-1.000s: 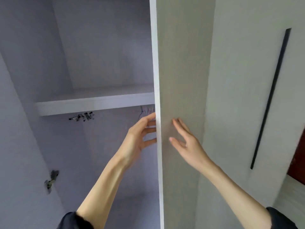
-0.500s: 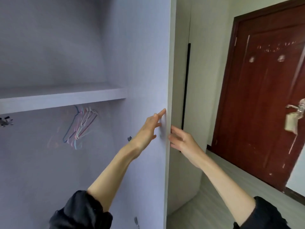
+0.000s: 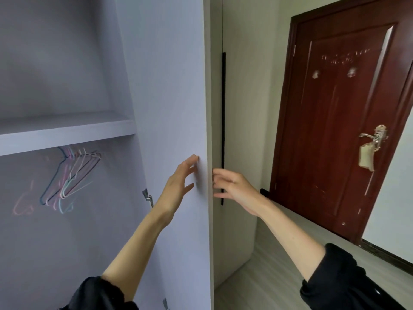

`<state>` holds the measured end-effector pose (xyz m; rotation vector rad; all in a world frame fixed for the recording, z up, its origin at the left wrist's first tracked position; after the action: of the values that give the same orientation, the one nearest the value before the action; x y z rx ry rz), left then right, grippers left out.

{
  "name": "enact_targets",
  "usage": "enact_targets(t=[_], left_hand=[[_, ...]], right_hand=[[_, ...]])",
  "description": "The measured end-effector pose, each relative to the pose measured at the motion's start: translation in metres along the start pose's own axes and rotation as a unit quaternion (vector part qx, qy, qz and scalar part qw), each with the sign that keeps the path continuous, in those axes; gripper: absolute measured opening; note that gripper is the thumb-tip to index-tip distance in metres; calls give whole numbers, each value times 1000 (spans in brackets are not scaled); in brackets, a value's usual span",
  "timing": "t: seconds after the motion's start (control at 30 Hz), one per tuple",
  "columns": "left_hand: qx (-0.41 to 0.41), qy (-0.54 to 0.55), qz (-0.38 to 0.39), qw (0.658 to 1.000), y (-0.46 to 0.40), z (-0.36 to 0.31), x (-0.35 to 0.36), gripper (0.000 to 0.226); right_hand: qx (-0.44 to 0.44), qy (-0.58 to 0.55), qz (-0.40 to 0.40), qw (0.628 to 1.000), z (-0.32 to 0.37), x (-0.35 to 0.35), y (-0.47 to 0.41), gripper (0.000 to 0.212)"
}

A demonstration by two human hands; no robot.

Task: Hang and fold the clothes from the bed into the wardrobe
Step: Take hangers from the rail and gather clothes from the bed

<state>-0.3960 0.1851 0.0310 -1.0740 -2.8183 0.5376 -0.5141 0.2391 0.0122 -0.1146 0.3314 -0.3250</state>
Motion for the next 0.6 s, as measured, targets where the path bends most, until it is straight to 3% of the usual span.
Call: enact_targets(t=[0.17, 0.27, 0.43, 0.6], left_hand=[[48, 3, -69, 996, 21, 11, 3, 27], [69, -12, -55, 996, 33, 18, 21, 28], [60, -59, 103, 991, 43, 49, 84, 30], [32, -52, 287, 956, 75, 87, 174, 29]], right_hand=[[32, 15, 9, 999, -21, -4, 19, 30], [59, 52, -15, 997, -41, -17, 39, 30], [141, 86, -123, 979, -87, -55, 104, 29], [228, 81, -271, 932, -131, -84, 221, 28]])
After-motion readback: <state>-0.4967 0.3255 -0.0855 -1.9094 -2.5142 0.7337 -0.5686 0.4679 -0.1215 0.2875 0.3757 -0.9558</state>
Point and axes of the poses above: each hand's wrist, its own y-axis away from the middle knuckle, its own x-axis out of the palm, z = x × y, the point moved 9 cm from there along -y, towards the middle knuckle, and after that the axes turned 3 degrees about y, right-handed, at the moved point
